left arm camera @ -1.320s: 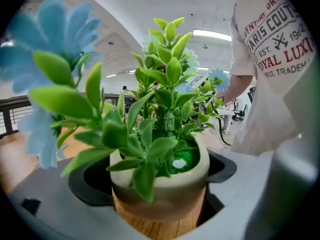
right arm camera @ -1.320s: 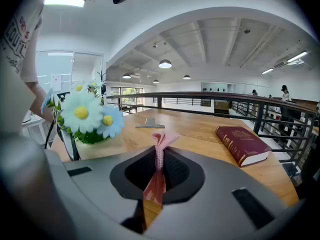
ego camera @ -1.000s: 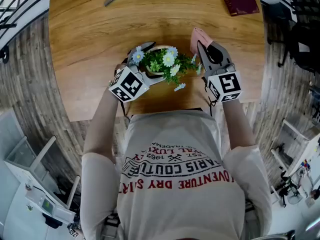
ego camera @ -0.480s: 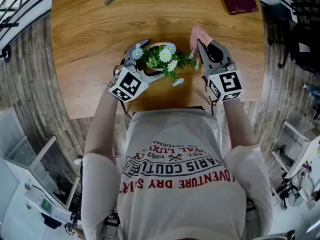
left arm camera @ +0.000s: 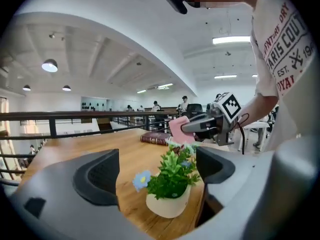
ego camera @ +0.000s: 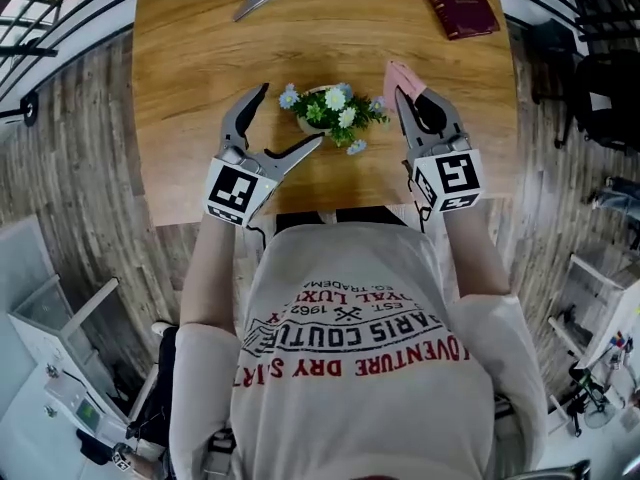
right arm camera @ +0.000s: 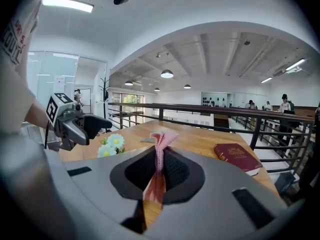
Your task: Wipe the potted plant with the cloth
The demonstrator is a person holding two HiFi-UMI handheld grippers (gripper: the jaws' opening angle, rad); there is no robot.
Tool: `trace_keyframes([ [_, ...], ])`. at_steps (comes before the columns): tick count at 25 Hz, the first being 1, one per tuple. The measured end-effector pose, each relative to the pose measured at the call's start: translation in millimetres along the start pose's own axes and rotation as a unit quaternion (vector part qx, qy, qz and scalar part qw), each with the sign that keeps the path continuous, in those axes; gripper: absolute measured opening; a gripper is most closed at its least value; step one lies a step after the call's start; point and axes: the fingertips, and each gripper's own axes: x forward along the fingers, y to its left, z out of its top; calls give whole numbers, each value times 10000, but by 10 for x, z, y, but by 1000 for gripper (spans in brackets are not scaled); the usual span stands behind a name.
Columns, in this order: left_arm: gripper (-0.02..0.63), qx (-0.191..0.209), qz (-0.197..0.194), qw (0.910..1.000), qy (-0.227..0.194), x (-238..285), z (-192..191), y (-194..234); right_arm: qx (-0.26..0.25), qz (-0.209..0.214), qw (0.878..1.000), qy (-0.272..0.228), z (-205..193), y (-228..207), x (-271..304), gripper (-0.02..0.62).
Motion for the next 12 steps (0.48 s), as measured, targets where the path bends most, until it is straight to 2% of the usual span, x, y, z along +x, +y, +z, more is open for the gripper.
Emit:
trace_keyframes([
  [2, 479, 94, 317, 9993, -165, -112, 218, 28, 15, -60, 10000, -73, 99, 50, -57, 43],
  [3, 358, 115, 576, 9979, -278, -176, 329, 72, 33, -86, 9999, -117, 150, 70, -83, 43],
  [4, 193, 111, 849, 9955, -416, -242, 438, 126, 46, -104, 9998, -169, 203, 88, -107, 43],
  [5, 140, 104, 1064, 9928, -547, -301, 538, 171, 48, -117, 9997, -228, 257, 103, -131, 43],
  [9, 39, 255, 1602, 9837, -773, -480, 824, 258, -34, -179, 9985, -507, 491, 142, -229, 43],
  [12, 20, 279, 1850, 9791, -799, -576, 940, 293, -27, -247, 9973, -695, 642, 129, -278, 43],
])
